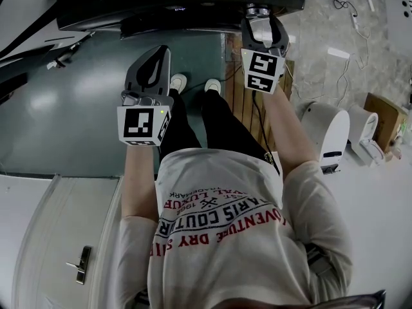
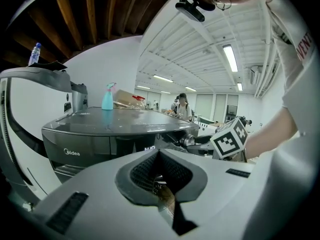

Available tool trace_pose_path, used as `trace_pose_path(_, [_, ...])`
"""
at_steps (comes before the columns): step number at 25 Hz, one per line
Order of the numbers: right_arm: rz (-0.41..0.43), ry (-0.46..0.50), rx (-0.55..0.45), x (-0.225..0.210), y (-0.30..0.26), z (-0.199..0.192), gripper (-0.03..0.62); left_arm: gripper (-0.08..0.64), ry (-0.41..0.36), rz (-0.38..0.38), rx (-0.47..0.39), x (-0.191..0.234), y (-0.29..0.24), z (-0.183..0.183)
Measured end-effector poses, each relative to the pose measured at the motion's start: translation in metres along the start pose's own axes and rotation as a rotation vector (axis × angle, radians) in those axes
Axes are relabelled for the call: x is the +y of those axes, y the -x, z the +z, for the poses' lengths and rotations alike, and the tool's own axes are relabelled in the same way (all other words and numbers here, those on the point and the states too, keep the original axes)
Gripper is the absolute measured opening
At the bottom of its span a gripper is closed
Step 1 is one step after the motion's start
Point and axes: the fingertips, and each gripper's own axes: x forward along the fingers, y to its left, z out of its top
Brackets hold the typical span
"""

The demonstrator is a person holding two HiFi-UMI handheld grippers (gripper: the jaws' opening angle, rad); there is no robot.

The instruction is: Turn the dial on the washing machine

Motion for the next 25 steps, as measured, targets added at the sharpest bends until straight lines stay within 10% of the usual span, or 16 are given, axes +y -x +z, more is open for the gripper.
trace_pose_path(11, [0.046,-0.107,-0.010,-0.003,0.001,-0.004,0.281,0.017,-0.002,-0.023,-0.005,-0.008,-0.006,0.001])
trace_pose_path(20, [-0.033,0.350,-0.105,0.015,0.006,0.007,0.301,0.017,0.025,-0.018,-0.018,-0.009,-0.006,-0.001])
trace_pose_path(25, [-0.068,0.389,-0.101,0.007,0.004,0.003,0.301,0.017,0.052,-0.011,-0.030,-0.008,-0.002,-0.003])
